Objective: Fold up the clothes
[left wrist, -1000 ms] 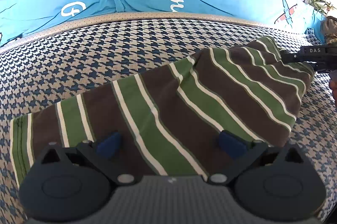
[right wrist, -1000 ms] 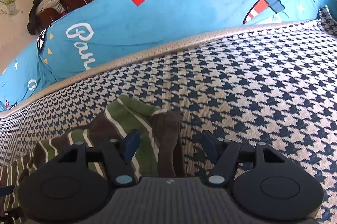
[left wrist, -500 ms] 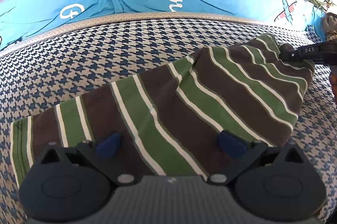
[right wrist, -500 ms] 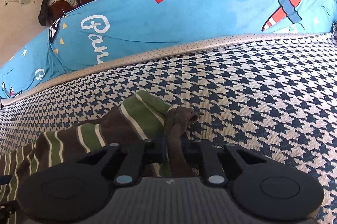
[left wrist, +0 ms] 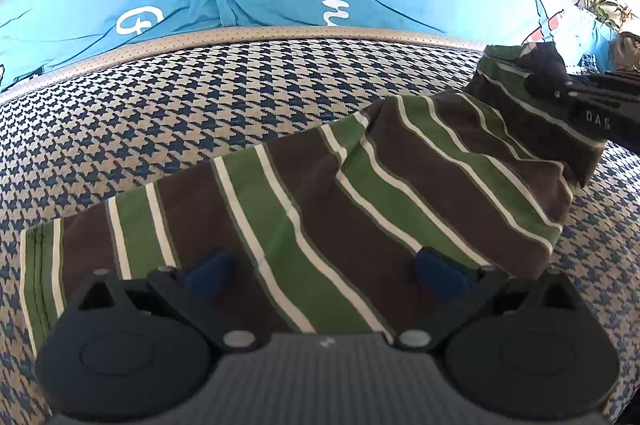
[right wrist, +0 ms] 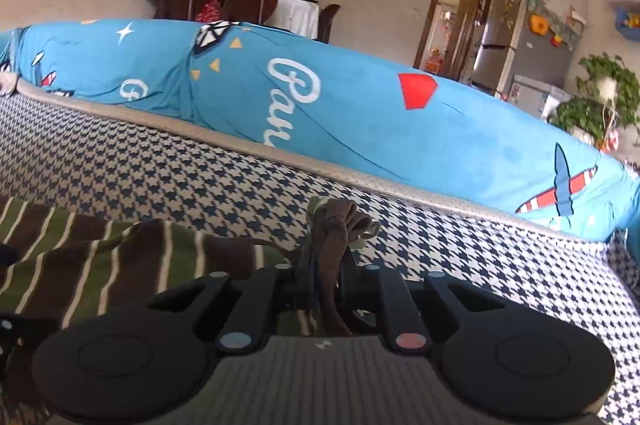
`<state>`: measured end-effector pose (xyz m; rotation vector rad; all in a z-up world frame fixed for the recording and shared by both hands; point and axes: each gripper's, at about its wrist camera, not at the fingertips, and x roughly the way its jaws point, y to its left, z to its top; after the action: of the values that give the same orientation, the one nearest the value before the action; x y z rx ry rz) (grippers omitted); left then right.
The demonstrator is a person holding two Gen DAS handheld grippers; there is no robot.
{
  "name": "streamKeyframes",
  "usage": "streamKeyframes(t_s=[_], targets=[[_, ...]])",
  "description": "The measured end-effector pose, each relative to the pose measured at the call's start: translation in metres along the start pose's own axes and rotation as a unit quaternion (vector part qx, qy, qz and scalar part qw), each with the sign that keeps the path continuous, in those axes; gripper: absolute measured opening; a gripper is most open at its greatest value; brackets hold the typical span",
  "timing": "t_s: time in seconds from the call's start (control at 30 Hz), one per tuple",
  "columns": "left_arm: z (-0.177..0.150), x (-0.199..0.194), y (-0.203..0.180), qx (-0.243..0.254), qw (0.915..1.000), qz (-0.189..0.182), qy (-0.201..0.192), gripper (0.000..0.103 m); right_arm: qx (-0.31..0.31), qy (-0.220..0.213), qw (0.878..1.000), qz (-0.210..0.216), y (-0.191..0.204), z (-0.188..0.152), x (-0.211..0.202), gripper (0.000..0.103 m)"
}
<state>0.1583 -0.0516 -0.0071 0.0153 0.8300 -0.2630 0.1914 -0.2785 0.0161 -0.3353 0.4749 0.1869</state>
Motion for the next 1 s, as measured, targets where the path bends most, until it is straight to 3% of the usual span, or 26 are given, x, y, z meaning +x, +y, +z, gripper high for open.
streamKeyframes(t_s=[0.3,0.47,0.67,0.83,1.0], targets=[[-0.001,-0.002,0.004,-0.011,0.9999,-0.004,0.0,0.103,-0.08,0.012,0.996,0.027,0.056,-0.023,0.006,0.014],[-0.002,-0.001,0.003,-0.006,1.0,-0.002,0.001,0.103,-0.075,0.02,0.996,0.037,0.063,-0.03,0.014,0.02],[-0.003,0.001,0.001,-0.005,1.0,-0.001,0.001,0.103,-0.035,0.026,0.996,0.076,0.054,-0.021,0.008,0.033],[-0.004,0.001,0.002,-0.003,1.0,0.0,0.001,0.103,0.014,0.025,0.99,0.135,0.045,-0.012,-0.012,0.034],[-0.004,-0.002,0.004,-0.009,1.0,-0.001,0.001,0.103,0.052,0.002,0.988,0.144,0.033,-0.004,-0.034,0.034]])
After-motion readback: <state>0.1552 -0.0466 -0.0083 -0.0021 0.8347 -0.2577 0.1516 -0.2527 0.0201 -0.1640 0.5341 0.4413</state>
